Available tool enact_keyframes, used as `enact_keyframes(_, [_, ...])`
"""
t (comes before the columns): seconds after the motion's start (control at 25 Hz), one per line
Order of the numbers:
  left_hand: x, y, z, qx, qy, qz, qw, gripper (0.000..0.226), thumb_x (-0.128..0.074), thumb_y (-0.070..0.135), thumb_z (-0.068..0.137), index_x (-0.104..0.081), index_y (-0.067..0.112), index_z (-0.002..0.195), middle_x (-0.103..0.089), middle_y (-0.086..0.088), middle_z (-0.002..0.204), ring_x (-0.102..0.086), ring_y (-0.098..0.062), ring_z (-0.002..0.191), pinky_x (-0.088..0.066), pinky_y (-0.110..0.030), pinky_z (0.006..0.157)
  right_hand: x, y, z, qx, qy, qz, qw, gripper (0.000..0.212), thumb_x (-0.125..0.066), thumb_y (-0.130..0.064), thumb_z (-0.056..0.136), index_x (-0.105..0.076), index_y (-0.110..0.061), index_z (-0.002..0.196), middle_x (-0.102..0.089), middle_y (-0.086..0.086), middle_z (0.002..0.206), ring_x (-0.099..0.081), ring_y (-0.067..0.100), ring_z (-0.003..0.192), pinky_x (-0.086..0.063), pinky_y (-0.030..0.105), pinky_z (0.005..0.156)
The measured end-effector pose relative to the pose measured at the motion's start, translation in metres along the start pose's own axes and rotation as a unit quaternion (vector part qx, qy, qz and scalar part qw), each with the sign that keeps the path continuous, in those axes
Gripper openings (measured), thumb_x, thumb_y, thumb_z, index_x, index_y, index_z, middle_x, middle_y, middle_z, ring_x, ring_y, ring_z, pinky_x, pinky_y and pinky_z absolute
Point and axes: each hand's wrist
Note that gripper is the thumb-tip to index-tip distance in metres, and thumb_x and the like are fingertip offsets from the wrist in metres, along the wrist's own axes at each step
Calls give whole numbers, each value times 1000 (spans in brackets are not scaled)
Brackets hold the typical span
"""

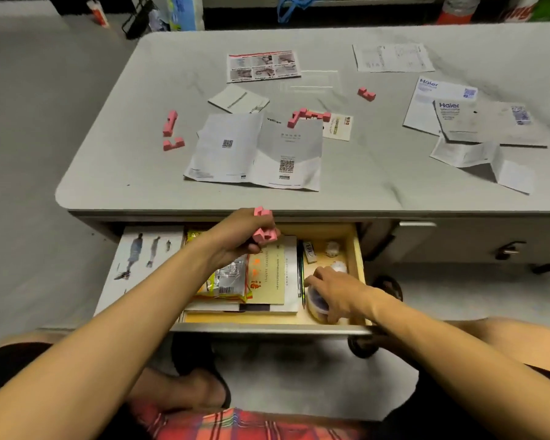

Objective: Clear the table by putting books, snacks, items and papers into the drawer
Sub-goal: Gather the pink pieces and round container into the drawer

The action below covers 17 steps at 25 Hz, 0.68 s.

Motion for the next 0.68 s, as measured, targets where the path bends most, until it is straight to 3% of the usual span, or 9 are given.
enact_keyframes(0.16, [4, 3, 2, 8, 4, -61, 998, 7, -50, 3, 94, -50, 3, 101, -61, -14, 83, -44, -11, 51, -29, -15, 36, -12, 6, 5, 14, 6, -35, 999, 90, -81, -33, 68, -33, -25, 144, -38, 8, 139, -42, 27, 124, -42, 38, 103])
enact_keyframes(0.32, [0, 8, 7, 14, 10, -96, 995, 5, -52, 9, 94, -52, 4, 95, -62, -11, 76, -46, -12, 48, -32, -16, 34, -12, 14, 9, -39, 68, -36, 996, 90, -80, -28, 73, -29, -22, 148, -35, 10, 146, -36, 30, 135, -33, 39, 113])
enact_keyframes(0.48, [-2, 13, 11, 35, 22, -136, 990, 12, -52, 9, 94, -58, -1, 91, -62, -15, 75, -56, -17, 53, -42, -19, 42, 5, 14, 3, -73, 90, 37, 993, 102, -82, -37, 73, -20, -21, 154, -28, 9, 154, -26, 30, 144, -22, 39, 119])
enact_keyframes(0.52, [-1, 16, 12, 43, 24, -156, 987, 13, -52, 8, 95, -58, -3, 94, -63, -18, 77, -60, -19, 56, -47, -20, 44, 16, 11, 0, -59, 98, 65, 991, 98, -80, -40, 75, -24, -21, 153, -31, 8, 152, -31, 28, 141, -29, 40, 116])
enact_keyframes(0.6, [1, 27, 17, 47, 28, -229, 972, 11, -52, 4, 95, -54, -4, 102, -61, -23, 88, -69, -26, 66, -59, -27, 52, 51, 5, -9, -12, 163, 88, 983, 69, -70, -40, 84, -41, -22, 143, -48, 4, 138, -49, 23, 126, -47, 36, 100])
enact_keyframes(0.68, [6, 40, 27, 35, 31, -313, 948, 10, -53, -2, 92, -51, 1, 102, -53, -23, 100, -67, -32, 84, -62, -38, 61, 102, 3, -16, 17, 244, 125, 961, 40, -63, -35, 91, -56, -23, 128, -65, -1, 117, -63, 17, 105, -52, 33, 86])
Point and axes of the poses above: each hand's wrist, its own z-axis towards the middle knuckle, its own x-axis out of the back of the hand, y = z × x
